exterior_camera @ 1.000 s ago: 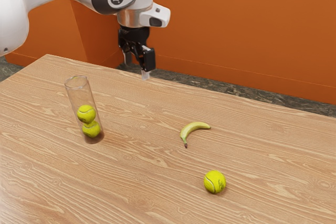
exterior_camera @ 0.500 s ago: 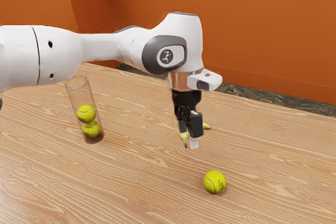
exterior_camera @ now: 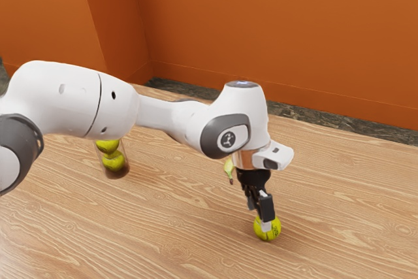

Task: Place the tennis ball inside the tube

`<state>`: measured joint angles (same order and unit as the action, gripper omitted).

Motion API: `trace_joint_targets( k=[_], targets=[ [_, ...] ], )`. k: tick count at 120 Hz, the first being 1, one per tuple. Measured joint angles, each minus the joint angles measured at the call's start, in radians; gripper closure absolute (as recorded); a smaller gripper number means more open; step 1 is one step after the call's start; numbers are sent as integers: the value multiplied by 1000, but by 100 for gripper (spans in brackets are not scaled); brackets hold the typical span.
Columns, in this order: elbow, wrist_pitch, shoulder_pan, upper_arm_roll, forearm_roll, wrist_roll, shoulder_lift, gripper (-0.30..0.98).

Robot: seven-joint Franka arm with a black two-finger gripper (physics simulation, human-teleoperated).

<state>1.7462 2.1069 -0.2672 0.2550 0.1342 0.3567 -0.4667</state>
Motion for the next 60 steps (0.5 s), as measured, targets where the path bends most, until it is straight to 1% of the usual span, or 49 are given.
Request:
trace_joint_targets(
  k=[13,36,43,60],
  targets=[
    [-27,35,-9,-23,13,-11,-32,0],
    [-84,73,-16,-28,15,-26,-127,1],
    [-96,82,-20,-28,15,-29,-140,3],
    [-99,97,-22,-38,17,-35,-148,15]
  ],
)
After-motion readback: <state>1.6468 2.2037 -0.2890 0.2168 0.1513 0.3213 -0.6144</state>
